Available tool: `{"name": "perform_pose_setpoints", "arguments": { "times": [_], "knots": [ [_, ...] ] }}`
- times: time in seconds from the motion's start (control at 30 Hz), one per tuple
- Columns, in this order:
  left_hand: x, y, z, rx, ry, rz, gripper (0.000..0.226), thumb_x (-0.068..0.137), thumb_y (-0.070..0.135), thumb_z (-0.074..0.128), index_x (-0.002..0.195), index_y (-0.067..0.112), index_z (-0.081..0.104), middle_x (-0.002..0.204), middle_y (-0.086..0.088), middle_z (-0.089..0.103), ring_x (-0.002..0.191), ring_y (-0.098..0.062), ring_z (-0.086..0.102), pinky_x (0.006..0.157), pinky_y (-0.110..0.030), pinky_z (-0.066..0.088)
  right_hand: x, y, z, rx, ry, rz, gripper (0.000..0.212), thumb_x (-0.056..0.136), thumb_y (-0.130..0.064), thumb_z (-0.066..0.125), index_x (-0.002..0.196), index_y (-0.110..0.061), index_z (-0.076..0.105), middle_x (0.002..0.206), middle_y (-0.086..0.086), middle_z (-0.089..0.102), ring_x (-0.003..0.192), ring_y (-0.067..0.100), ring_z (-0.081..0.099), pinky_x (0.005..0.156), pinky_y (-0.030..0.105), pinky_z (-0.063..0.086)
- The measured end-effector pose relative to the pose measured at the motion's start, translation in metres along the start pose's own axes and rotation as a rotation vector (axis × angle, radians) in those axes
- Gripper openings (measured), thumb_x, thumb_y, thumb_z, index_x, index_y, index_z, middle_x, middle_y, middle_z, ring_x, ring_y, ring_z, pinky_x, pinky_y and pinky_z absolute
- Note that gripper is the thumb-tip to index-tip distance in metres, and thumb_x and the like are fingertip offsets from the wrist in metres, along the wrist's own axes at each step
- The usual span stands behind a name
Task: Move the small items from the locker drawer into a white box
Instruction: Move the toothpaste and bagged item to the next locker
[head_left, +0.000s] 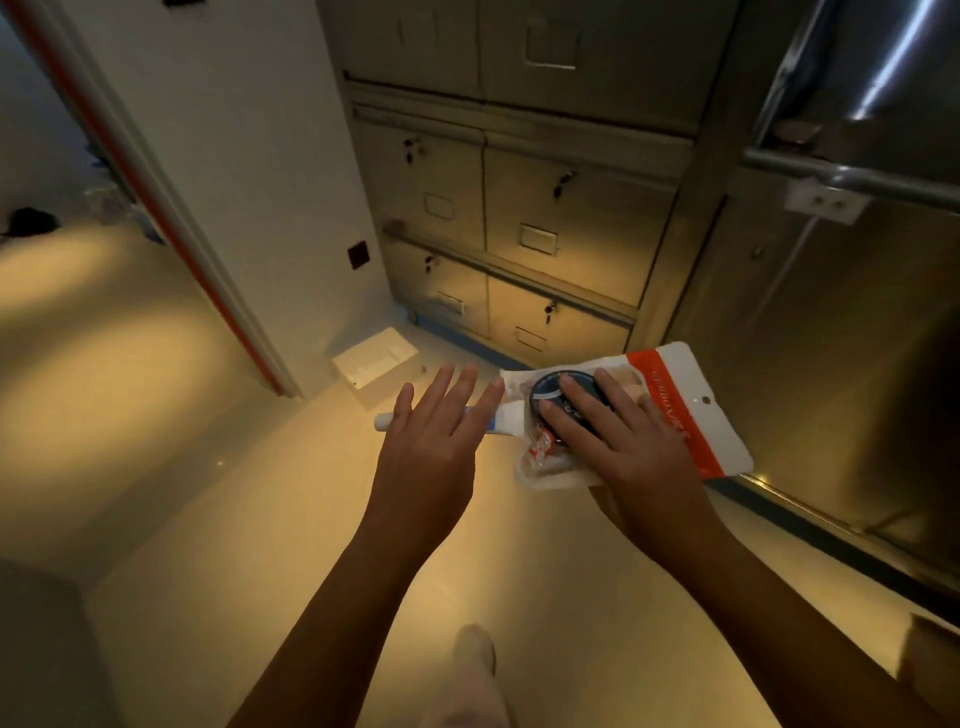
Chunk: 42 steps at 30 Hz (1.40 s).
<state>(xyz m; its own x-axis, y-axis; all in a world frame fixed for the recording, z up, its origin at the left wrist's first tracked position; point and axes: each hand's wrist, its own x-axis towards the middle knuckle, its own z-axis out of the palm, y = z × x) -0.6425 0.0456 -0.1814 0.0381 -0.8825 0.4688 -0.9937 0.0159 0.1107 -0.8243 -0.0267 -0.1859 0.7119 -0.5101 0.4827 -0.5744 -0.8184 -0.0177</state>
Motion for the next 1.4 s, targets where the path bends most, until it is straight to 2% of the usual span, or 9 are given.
{"name": "perform_pose_setpoints", "arguments": {
  "times": [0.2, 0.37, 0.5, 0.63, 0.97, 1.17, 1.23, 1.4],
  "knots": [
    [0.085, -0.003, 0.045, -0.117, -0.033, 0.183, 0.059, 0.071, -0.011, 0.069, 0.126, 0.006, 0.055, 0.129, -0.021, 0.053, 0.122, -0.039, 0.047, 0.097, -0.059, 0.031, 0.023, 0.055, 0.012, -0.111, 0.032, 0.182, 0.076, 0.052, -0.007, 0.088, 0.121, -0.008, 0.058, 0.125, 0.02, 0.056, 0.114, 0.047, 0.05, 0.086, 0.064, 0.039],
    [0.152, -0.002, 0.07, -0.188, -0.002, 0.335, 0.06, 0.07, -0.011, 0.068, 0.126, 0.004, 0.054, 0.129, -0.021, 0.052, 0.122, -0.04, 0.045, 0.097, -0.059, 0.021, 0.047, 0.088, 0.019, -0.186, 0.048, 0.322, 0.077, 0.053, -0.009, 0.087, 0.124, -0.01, 0.057, 0.128, 0.019, 0.055, 0.117, 0.045, 0.048, 0.089, 0.062, 0.036],
    [0.193, 0.009, 0.092, -0.232, -0.015, 0.422, 0.062, 0.066, -0.01, 0.072, 0.124, 0.003, 0.054, 0.128, -0.023, 0.053, 0.12, -0.042, 0.046, 0.097, -0.059, 0.023, 0.05, 0.113, 0.019, -0.25, 0.051, 0.425, 0.08, 0.049, -0.01, 0.089, 0.122, -0.009, 0.058, 0.125, 0.018, 0.057, 0.116, 0.044, 0.05, 0.088, 0.062, 0.036],
    [0.221, 0.029, 0.117, -0.286, -0.054, 0.49, 0.062, 0.068, -0.01, 0.067, 0.127, 0.004, 0.052, 0.129, -0.024, 0.051, 0.122, -0.042, 0.045, 0.098, -0.059, 0.025, 0.041, 0.142, 0.017, -0.293, 0.032, 0.492, 0.08, 0.049, -0.01, 0.089, 0.123, -0.009, 0.058, 0.126, 0.018, 0.056, 0.116, 0.044, 0.049, 0.088, 0.062, 0.036],
    [0.295, 0.131, 0.176, -0.288, -0.118, 0.574, 0.074, 0.061, -0.017, 0.07, 0.129, 0.004, 0.05, 0.131, -0.023, 0.05, 0.124, -0.041, 0.043, 0.099, -0.056, 0.017, 0.002, 0.253, 0.007, -0.347, 0.022, 0.618, 0.08, 0.049, -0.009, 0.089, 0.122, -0.01, 0.058, 0.125, 0.018, 0.057, 0.114, 0.045, 0.05, 0.087, 0.062, 0.037],
    [0.353, 0.217, 0.208, -0.3, -0.107, 0.587, 0.069, 0.064, -0.011, 0.074, 0.127, 0.004, 0.052, 0.129, -0.022, 0.053, 0.121, -0.041, 0.046, 0.097, -0.058, 0.023, -0.021, 0.349, -0.02, -0.368, 0.01, 0.644, 0.076, 0.053, -0.008, 0.087, 0.123, -0.009, 0.058, 0.127, 0.019, 0.055, 0.117, 0.045, 0.048, 0.088, 0.065, 0.039],
    [0.37, 0.241, 0.218, -0.315, -0.086, 0.591, 0.064, 0.065, -0.011, 0.071, 0.126, 0.003, 0.054, 0.127, -0.022, 0.054, 0.119, -0.041, 0.048, 0.095, -0.061, 0.029, -0.027, 0.377, -0.028, -0.365, 0.01, 0.642, 0.074, 0.054, -0.009, 0.087, 0.123, -0.009, 0.058, 0.127, 0.019, 0.055, 0.117, 0.046, 0.048, 0.087, 0.066, 0.041],
    [0.404, 0.278, 0.242, -0.339, -0.079, 0.586, 0.058, 0.067, -0.009, 0.058, 0.124, 0.001, 0.055, 0.124, -0.024, 0.056, 0.117, -0.043, 0.05, 0.093, -0.063, 0.028, -0.032, 0.435, -0.034, -0.357, 0.0, 0.626, 0.073, 0.054, -0.009, 0.087, 0.121, -0.008, 0.059, 0.126, 0.019, 0.056, 0.116, 0.046, 0.049, 0.084, 0.066, 0.043]
  ]
}}
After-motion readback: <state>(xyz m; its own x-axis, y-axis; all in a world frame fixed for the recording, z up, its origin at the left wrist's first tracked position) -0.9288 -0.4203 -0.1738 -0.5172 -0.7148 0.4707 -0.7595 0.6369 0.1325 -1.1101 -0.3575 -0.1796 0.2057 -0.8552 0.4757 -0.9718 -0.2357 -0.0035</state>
